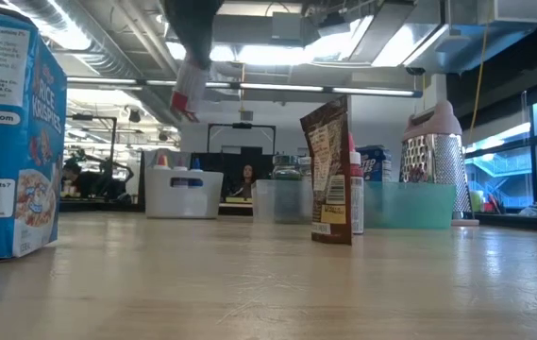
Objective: Pick & Place Kitchen Items
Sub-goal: Put the red food coloring bottle into the gray bin
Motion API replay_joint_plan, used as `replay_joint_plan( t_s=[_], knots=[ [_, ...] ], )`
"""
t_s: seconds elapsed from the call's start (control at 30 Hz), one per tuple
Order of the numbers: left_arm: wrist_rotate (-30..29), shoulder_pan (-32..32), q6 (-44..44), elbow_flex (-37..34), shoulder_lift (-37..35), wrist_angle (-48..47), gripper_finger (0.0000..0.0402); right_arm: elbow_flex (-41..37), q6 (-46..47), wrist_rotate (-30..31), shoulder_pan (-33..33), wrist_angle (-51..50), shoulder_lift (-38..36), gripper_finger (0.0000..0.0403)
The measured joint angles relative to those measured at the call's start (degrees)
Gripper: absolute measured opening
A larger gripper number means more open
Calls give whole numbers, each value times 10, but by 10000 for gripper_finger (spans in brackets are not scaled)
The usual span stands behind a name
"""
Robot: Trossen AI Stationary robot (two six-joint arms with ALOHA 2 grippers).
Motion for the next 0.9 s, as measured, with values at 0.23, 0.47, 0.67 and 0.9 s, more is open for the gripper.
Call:
replay_joint_plan(
  t_s=[0.23,0.47,0.67,0.9],
  knots=[
    [1,116,125,1,0,-21,145,0,21,17,-8,-51,-23,238],
    [26,230,223,-2,0,37,144,0,26,52,-15,-90,-34,238],
    [75,326,247,-43,0,134,144,0,80,66,-15,-137,-49,238],
    [91,394,202,-109,0,212,144,0,110,90,-14,-175,-54,238]
  ],
)
